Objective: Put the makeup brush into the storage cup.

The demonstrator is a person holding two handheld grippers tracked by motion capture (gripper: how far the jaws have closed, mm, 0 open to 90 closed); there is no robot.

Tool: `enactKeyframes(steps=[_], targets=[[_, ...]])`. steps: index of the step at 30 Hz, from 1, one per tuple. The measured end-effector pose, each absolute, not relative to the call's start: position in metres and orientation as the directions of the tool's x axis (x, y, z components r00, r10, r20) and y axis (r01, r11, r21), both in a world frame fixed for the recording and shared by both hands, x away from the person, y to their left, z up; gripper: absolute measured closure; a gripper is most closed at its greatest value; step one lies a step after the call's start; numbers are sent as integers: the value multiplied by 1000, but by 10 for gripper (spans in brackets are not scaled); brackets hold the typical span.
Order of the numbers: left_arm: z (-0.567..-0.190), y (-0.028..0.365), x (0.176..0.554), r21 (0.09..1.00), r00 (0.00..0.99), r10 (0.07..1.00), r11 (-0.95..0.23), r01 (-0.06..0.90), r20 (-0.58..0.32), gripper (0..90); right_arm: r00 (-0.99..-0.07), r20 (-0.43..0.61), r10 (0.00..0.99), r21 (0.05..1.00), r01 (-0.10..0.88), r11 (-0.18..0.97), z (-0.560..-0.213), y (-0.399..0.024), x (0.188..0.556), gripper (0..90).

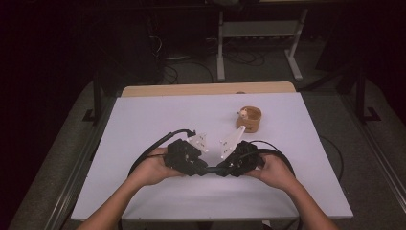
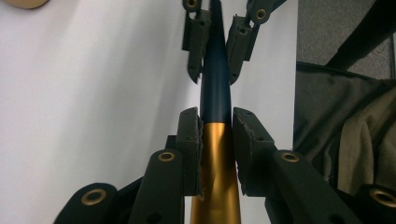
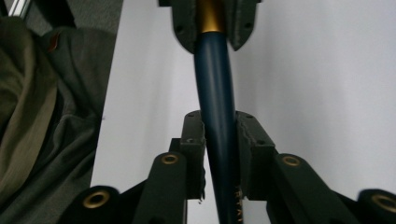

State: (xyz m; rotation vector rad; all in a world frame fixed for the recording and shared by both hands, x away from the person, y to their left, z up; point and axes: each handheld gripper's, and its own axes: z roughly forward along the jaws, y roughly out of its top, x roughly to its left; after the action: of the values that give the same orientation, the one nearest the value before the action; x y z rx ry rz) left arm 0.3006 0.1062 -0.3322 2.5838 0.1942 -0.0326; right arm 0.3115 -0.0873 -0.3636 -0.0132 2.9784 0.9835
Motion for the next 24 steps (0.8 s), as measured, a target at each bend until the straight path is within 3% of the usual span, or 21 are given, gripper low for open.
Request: enactKeyframes(steps=[13,24], targets=[[-336,109,300,531,991,122,-836,135,-59,705,-999,-38,-13,592,-32,805,-363,-88,304,760],[-348,119,304,513,984,157,-840,178,-85,519,-999,-47,10,614,-21,789,-361,-99,304,760]])
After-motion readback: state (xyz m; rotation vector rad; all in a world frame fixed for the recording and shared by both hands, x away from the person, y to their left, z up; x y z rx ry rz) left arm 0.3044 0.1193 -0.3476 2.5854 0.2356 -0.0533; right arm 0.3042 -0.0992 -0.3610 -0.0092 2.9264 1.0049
